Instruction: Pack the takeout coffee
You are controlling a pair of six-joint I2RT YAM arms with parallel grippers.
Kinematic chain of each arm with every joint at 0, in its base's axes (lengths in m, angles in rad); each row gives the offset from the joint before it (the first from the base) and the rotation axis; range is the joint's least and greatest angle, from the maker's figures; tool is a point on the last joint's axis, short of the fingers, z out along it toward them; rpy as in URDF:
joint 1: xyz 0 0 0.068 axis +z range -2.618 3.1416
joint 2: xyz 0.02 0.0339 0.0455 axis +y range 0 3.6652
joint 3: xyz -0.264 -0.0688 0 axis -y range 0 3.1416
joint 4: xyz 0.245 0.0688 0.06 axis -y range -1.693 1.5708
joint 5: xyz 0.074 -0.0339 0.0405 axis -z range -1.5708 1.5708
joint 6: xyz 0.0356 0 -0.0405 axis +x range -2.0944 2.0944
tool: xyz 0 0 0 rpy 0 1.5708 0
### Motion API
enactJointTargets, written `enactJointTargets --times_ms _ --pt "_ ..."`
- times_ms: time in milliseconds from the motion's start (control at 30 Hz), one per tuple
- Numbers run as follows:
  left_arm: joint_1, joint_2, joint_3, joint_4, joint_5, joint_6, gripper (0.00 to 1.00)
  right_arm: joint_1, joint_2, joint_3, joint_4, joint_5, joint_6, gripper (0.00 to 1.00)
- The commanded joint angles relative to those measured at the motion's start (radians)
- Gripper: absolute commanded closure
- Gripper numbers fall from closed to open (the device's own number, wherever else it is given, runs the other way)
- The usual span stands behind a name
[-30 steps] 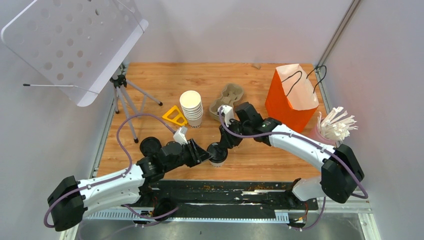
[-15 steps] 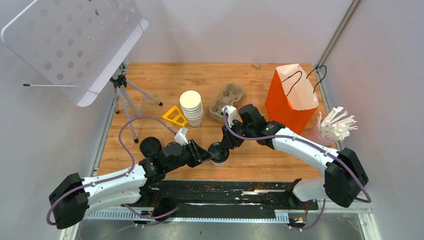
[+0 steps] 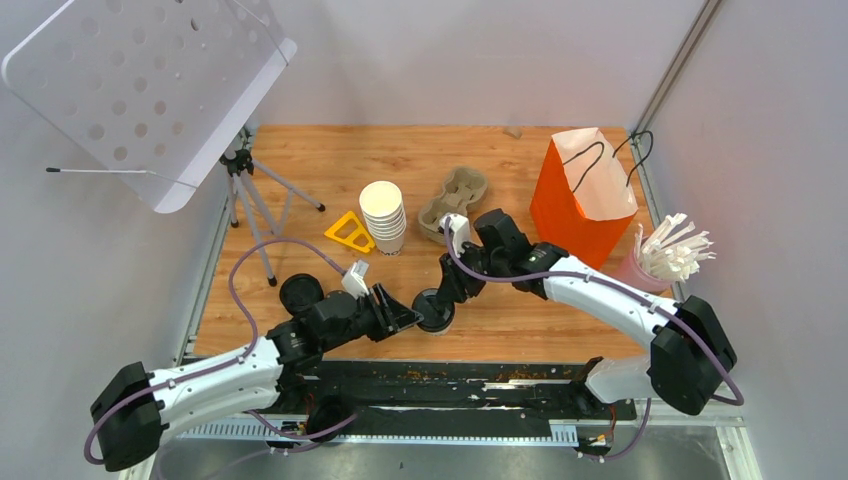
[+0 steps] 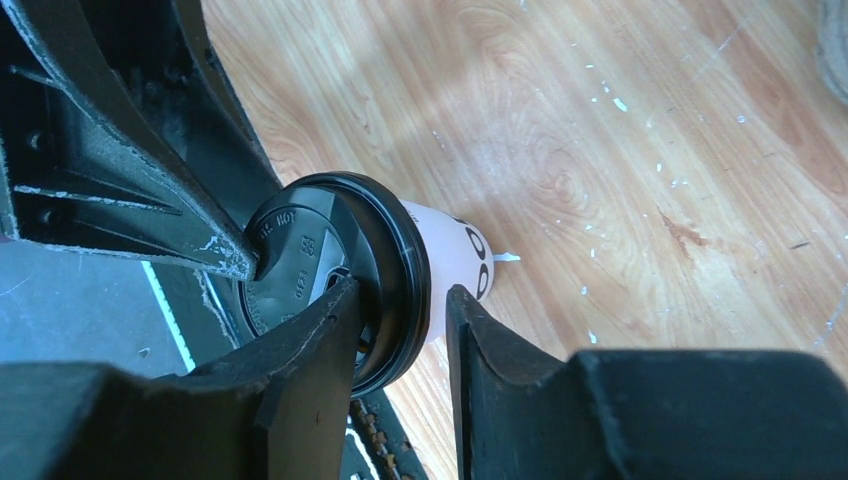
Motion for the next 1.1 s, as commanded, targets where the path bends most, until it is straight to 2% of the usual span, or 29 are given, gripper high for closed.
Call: enactJointTargets --times_ms 0,133,300,467,667,933,1067 --pt "0.001 -0.045 -0.044 -0.105 0.035 0.023 0.47 -0.003 0.027 0.045 -0.087 0.031 -0.047 0.62" --pt "0.002 -0.067 -0.013 -0.117 0.03 0.063 0.39 -0.004 0.023 0.066 -0.1 0.042 -0.049 0.6" --pt "0.008 -0.072 0.063 -0.223 0.016 0.133 0.34 -0.004 0.025 0.12 -0.142 0.058 -0.056 0.51" --pt "0.012 -0.051 0.118 -0.253 0.016 0.182 0.31 -0.004 0.031 0.165 -0.179 0.089 -0.065 0.45" --pt "0.015 -0.02 0.159 -0.255 0.016 0.211 0.3 -0.005 0.032 0.216 -0.233 0.099 -0.059 0.43" --pt "0.038 0.013 0.273 -0.345 -0.071 0.278 0.3 -0.005 -0.039 0.209 -0.325 0.149 0.171 0.42" --pt "0.062 0.051 0.313 -0.336 -0.091 0.314 0.31 -0.004 -0.075 0.141 -0.278 0.143 0.253 0.32"
